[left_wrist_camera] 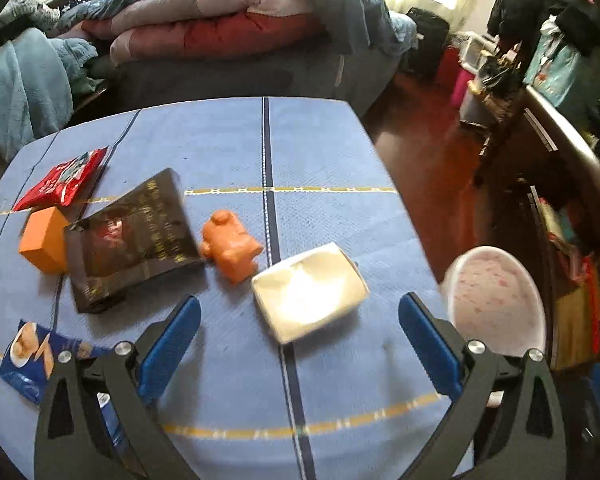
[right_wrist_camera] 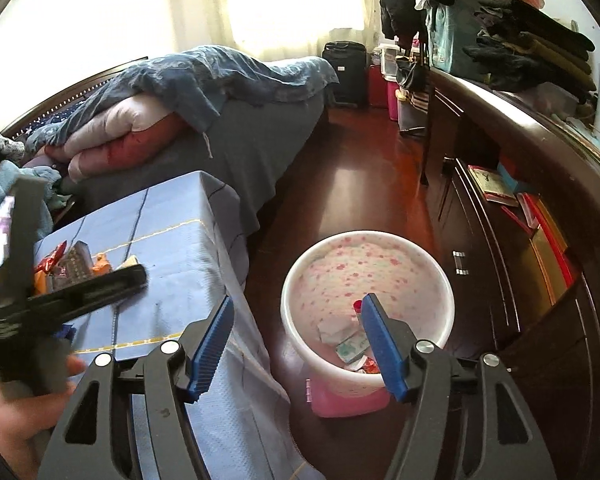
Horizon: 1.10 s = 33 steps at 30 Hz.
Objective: Collect trash
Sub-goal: 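Grasp the cream soap bar with left tool while right grasps orange toy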
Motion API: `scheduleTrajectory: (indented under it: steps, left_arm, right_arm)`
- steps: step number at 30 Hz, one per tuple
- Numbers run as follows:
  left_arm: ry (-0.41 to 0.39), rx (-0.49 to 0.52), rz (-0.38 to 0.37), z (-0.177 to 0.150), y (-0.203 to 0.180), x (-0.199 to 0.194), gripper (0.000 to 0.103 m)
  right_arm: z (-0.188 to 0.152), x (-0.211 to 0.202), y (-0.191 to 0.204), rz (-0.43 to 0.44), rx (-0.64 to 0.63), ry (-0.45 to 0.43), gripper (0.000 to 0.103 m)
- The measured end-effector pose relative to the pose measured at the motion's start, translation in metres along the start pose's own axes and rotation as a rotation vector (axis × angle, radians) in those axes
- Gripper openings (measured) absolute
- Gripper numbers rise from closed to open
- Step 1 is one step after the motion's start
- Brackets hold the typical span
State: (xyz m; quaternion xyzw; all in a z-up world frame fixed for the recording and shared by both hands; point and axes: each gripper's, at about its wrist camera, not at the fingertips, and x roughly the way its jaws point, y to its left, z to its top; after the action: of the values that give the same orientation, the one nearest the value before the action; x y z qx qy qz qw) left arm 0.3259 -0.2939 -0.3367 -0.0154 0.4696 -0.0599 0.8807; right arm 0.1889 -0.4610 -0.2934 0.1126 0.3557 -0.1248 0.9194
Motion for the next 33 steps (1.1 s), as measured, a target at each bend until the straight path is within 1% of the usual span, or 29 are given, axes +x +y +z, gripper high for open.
scheduleTrajectory:
  steps: [2, 3, 5, 7, 9, 10, 12, 15, 18, 20, 22, 24, 27, 33]
  left_arm:
    - [0.013, 0.002, 0.027, 0.002, -0.002, 0.010, 0.099]
    - [-0.004, 0.022, 0.055, 0.004, -0.005, 0.011, 0.099]
    - [-0.008, 0.031, 0.071, 0.006, -0.007, 0.015, 0.099]
    - [-0.021, 0.035, 0.075, 0.007, -0.009, 0.018, 0.096]
    - [-0.048, 0.043, 0.081, 0.010, -0.008, 0.014, 0.064]
    - [-0.051, 0.043, 0.074, 0.011, -0.008, 0.012, 0.059]
    - [-0.039, 0.032, 0.025, 0.012, -0.002, 0.009, 0.059]
    - [-0.033, 0.023, -0.016, 0.010, 0.008, 0.001, 0.059]
    - [-0.050, 0.009, -0.056, 0.006, 0.024, -0.017, 0.059]
    - [-0.084, -0.004, -0.074, 0.006, 0.044, -0.037, 0.059]
    - [-0.116, -0.015, -0.069, 0.006, 0.060, -0.053, 0.059]
    - [-0.155, -0.029, -0.049, 0.008, 0.083, -0.070, 0.059]
    - [-0.190, -0.065, -0.017, 0.012, 0.113, -0.087, 0.059]
    - [-0.217, -0.107, 0.017, 0.017, 0.157, -0.099, 0.059]
  right_arm:
    - [0.000, -0.003, 0.001, 0.003, 0.000, -0.001, 0.066]
    - [0.000, -0.004, 0.001, 0.003, -0.001, -0.001, 0.066]
    - [0.000, -0.004, 0.002, 0.005, -0.002, -0.002, 0.066]
    - [0.002, -0.005, 0.004, 0.008, -0.007, 0.001, 0.066]
    - [0.002, -0.006, 0.007, 0.014, -0.013, 0.000, 0.066]
    - [0.002, -0.006, 0.008, 0.017, -0.015, 0.000, 0.066]
    - [0.003, -0.007, 0.013, 0.026, -0.023, 0.000, 0.066]
    - [0.004, -0.007, 0.024, 0.046, -0.038, 0.003, 0.066]
    - [0.003, -0.006, 0.042, 0.070, -0.063, 0.010, 0.066]
    - [0.002, -0.003, 0.053, 0.089, -0.080, 0.020, 0.066]
    - [0.002, 0.002, 0.067, 0.113, -0.100, 0.032, 0.066]
    - [0.004, 0.009, 0.082, 0.134, -0.123, 0.046, 0.066]
    - [0.007, 0.022, 0.109, 0.165, -0.164, 0.063, 0.066]
    - [0.015, 0.058, 0.160, 0.180, -0.257, 0.098, 0.066]
